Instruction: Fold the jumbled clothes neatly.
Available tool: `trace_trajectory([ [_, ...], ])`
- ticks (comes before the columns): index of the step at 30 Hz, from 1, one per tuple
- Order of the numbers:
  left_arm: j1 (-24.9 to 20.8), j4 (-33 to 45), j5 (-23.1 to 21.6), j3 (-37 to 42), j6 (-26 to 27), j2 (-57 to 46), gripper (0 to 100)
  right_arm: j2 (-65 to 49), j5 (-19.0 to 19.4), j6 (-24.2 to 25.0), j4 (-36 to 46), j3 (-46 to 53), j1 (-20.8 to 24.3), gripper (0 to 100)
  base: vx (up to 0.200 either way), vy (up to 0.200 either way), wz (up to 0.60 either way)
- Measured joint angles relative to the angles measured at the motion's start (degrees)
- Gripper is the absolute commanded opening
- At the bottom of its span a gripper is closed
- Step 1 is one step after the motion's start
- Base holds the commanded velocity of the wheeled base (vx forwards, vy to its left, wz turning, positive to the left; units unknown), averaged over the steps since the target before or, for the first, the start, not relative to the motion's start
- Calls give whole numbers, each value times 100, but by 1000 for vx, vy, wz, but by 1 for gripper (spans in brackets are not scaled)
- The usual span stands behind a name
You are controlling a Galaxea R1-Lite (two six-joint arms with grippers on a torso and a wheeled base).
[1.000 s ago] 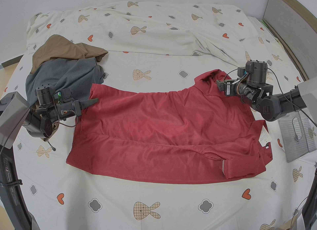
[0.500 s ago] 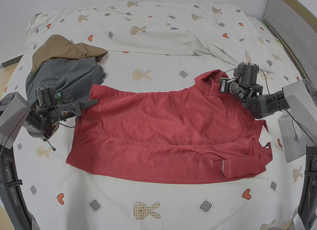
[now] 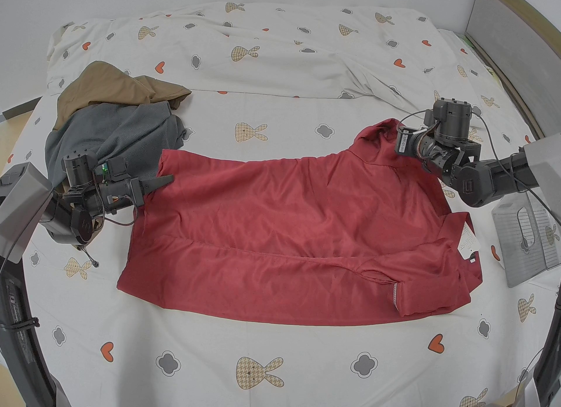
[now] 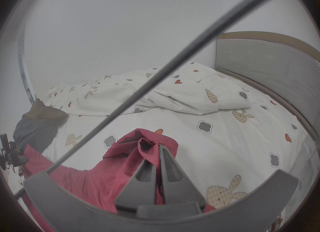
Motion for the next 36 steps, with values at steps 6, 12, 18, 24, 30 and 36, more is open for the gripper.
trace_trajectory([
  [6,179,2,0,10,-27,-146,0,-496,13,35,-13,717,-41,0,0,0,0],
  [12,389,6,2,29,-33,-239,0,-706,20,51,-9,1001,-37,0,0,0,0],
  [18,335,68,5,7,-189,-240,0,-762,15,7,52,1025,22,0,0,0,0],
  [24,302,63,5,-12,-419,-251,0,-740,13,-52,59,1045,0,100,0,0,0],
  [30,291,41,5,-15,-422,-251,0,-568,6,-96,46,816,-37,100,0,0,0],
  [36,291,5,5,-12,-418,-240,0,-450,2,-874,66,536,-35,100,0,0,0],
])
